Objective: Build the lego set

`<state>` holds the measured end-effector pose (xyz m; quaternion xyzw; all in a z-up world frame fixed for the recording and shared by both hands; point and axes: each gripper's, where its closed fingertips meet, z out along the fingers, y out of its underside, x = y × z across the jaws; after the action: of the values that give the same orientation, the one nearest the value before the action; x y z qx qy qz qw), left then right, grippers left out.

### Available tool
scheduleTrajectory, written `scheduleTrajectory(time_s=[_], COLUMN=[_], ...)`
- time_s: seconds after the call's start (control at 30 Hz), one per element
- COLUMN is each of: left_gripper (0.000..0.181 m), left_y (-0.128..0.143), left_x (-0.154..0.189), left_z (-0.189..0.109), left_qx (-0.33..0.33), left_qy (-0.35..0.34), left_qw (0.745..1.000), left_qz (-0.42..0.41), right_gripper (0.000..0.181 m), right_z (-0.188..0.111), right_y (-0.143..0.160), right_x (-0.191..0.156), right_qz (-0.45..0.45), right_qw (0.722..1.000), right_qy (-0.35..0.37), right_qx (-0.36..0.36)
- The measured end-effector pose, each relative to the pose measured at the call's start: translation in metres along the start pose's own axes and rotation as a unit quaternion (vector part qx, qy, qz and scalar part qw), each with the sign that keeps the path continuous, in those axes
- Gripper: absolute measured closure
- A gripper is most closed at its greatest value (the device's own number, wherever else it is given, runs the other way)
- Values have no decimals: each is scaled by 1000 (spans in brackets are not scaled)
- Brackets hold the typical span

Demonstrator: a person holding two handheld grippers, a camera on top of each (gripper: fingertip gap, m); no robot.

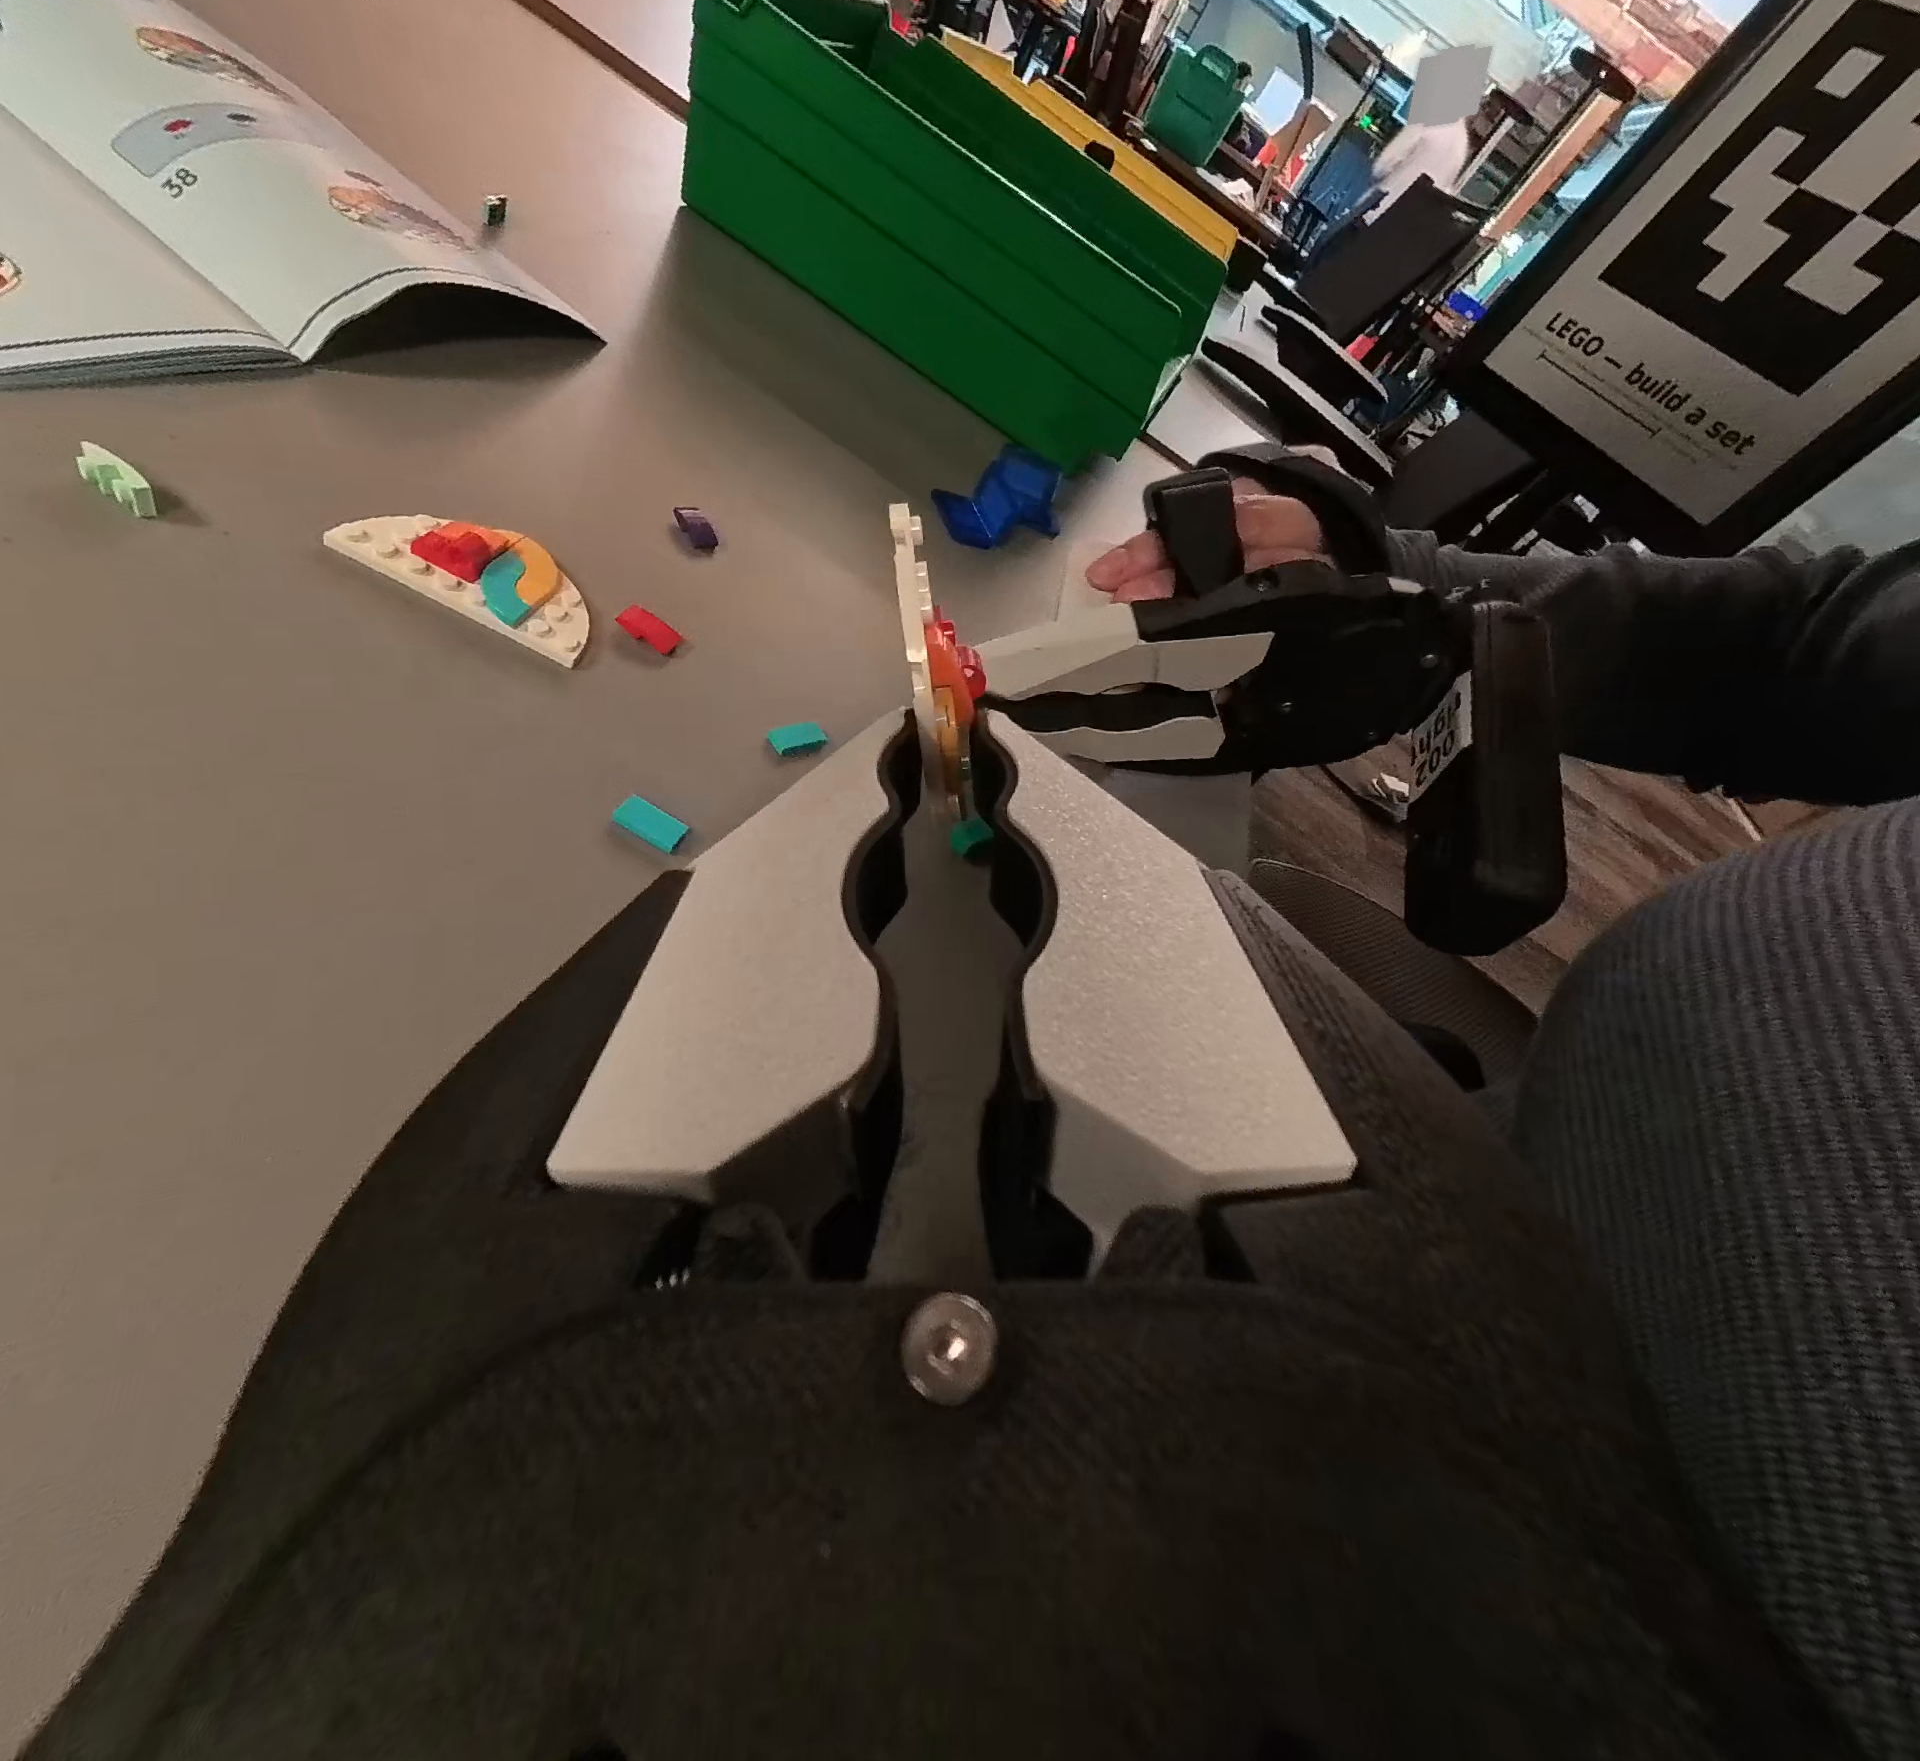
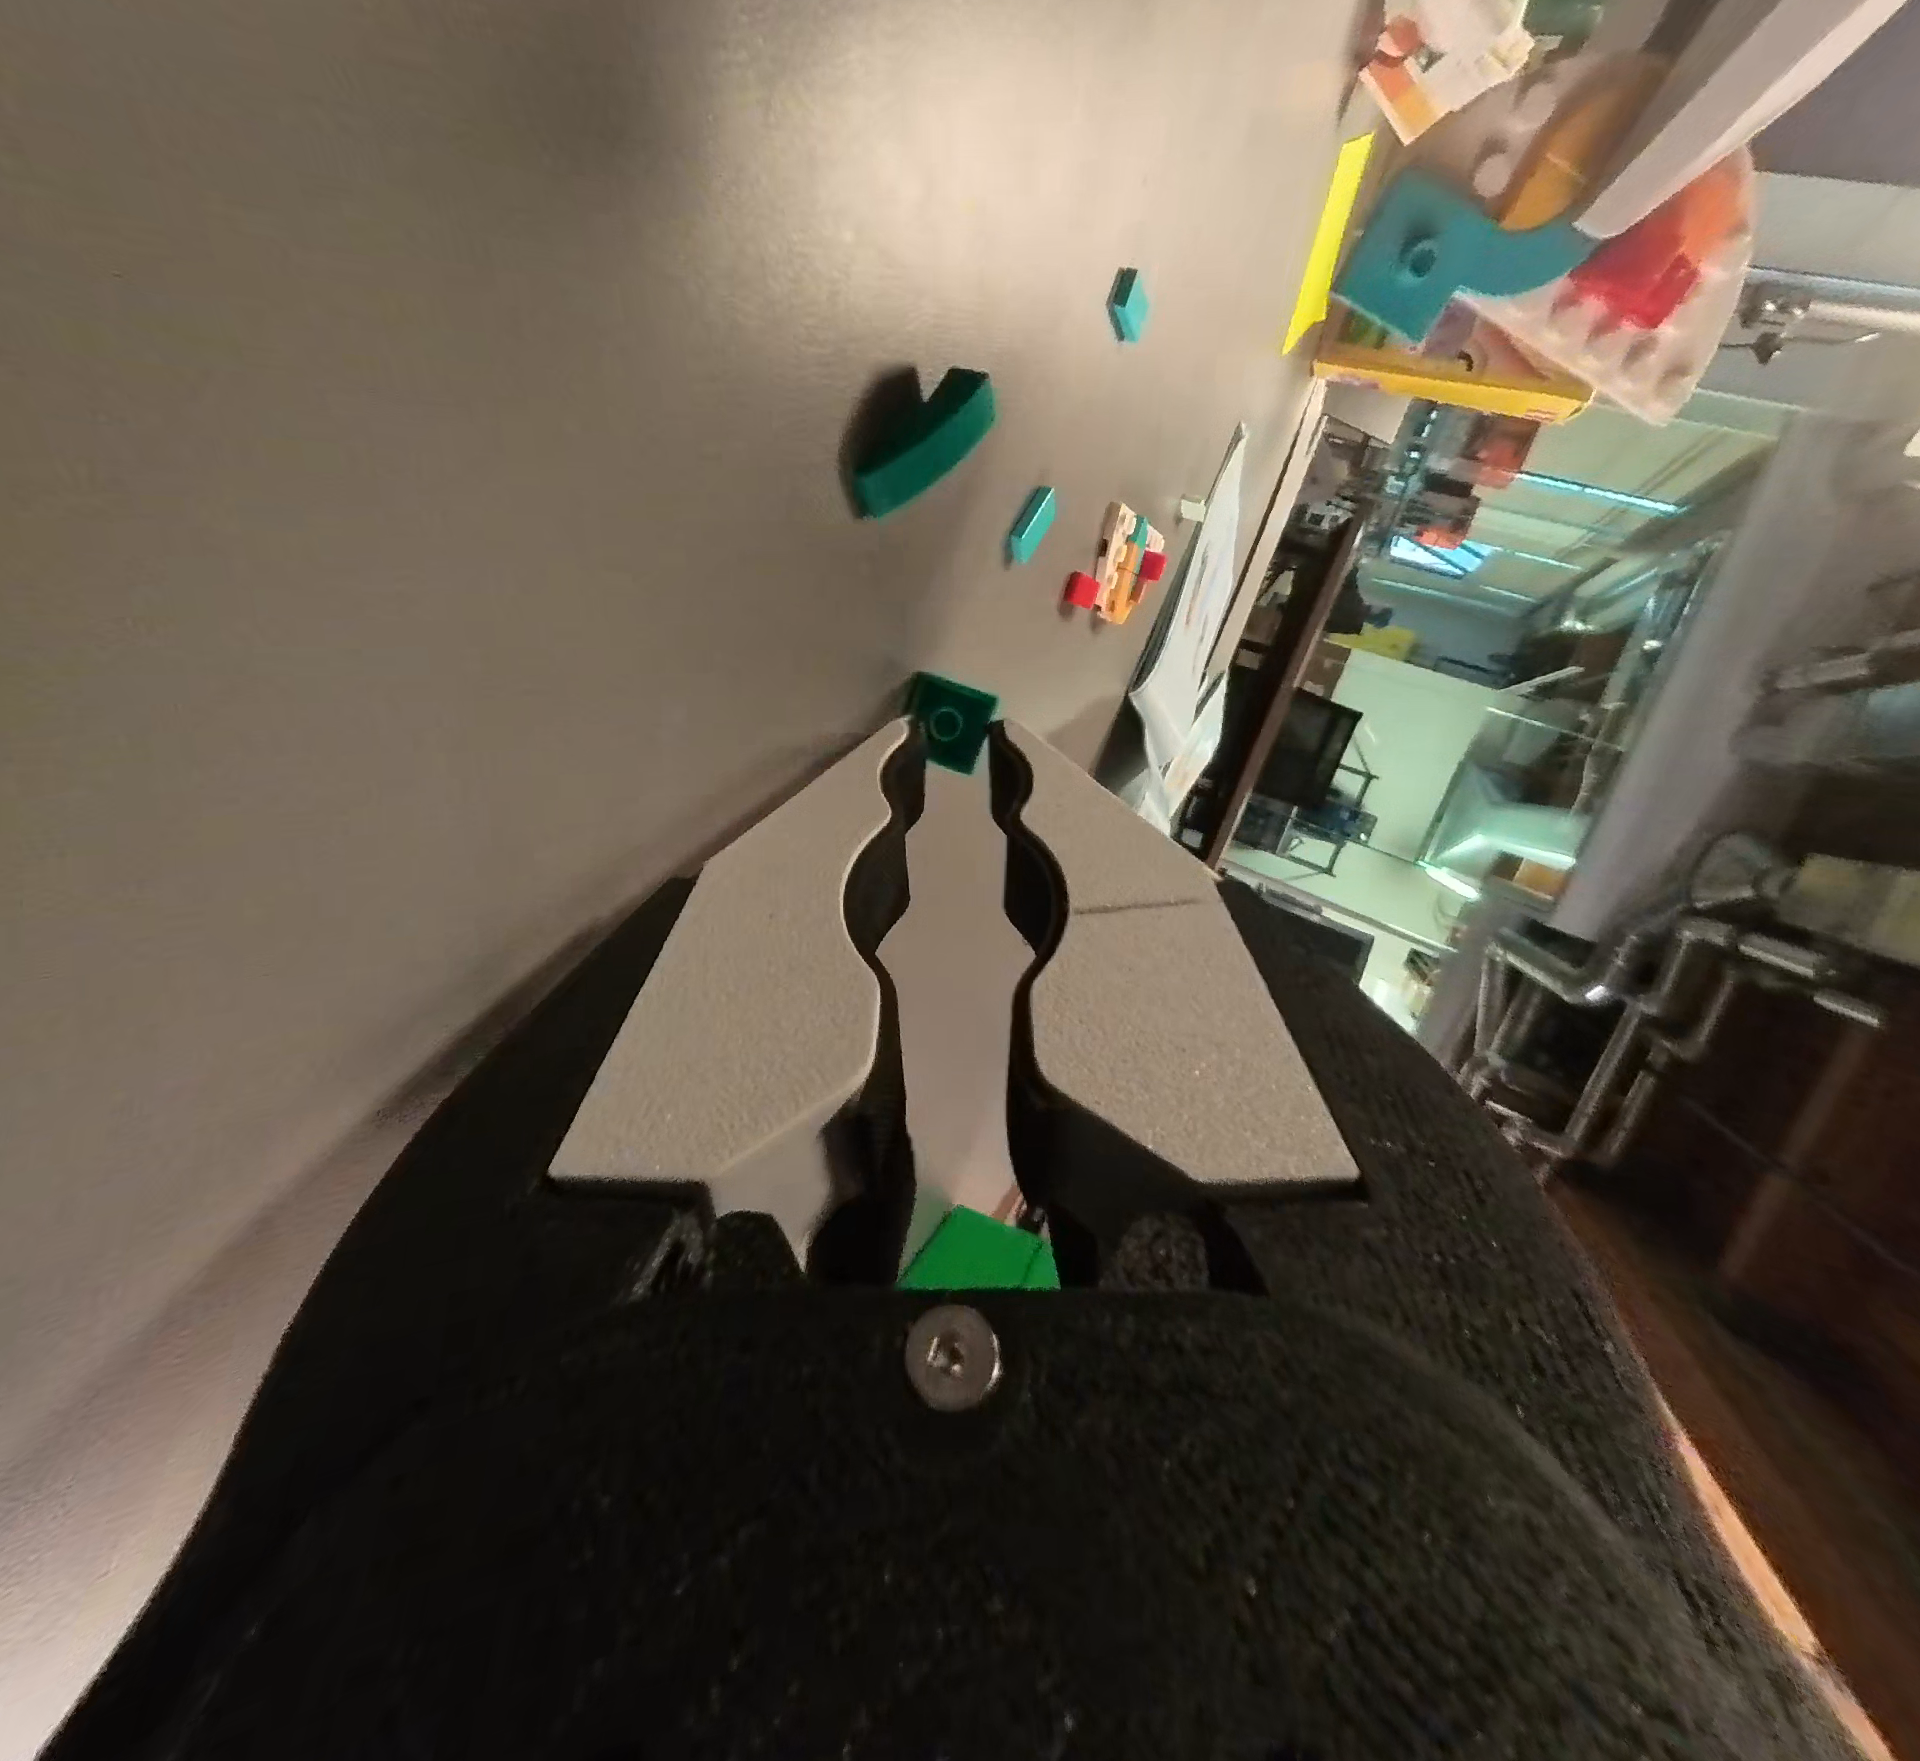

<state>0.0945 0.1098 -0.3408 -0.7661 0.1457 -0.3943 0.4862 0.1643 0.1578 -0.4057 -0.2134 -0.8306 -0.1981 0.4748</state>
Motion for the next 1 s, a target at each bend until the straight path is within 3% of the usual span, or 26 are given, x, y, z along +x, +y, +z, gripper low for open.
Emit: scheduleTrajectory(time_s=[0.27, 0.47, 0.63, 0.77, 1.0], left_gripper=[173, 173, 173, 174, 173], left_y=[3, 4, 5, 6, 9], left_x=[2, 3, 3, 2, 0], left_z=[1, 1, -1, -1, -2], left_qx=[-4, -5, -5, -5, -11], left_qy=[3, 5, 8, 7, 5], left_qw=[1000, 1000, 1000, 1000, 1000], left_qz=[-1, -2, -8, -10, -15], right_gripper=[166, 159, 165, 166, 178], right_z=[-5, -6, -7, -6, -4], right_y=[1, 3, -2, 0, -6], right_x=[-3, -1, 4, 0, -6], right_qz=[31, 144, 318, 397, 402], right_qw=[999, 987, 928, 871, 842], right_qy=[-7, -58, -180, -281, -352], right_qx=[5, 26, 75, 74, 80])
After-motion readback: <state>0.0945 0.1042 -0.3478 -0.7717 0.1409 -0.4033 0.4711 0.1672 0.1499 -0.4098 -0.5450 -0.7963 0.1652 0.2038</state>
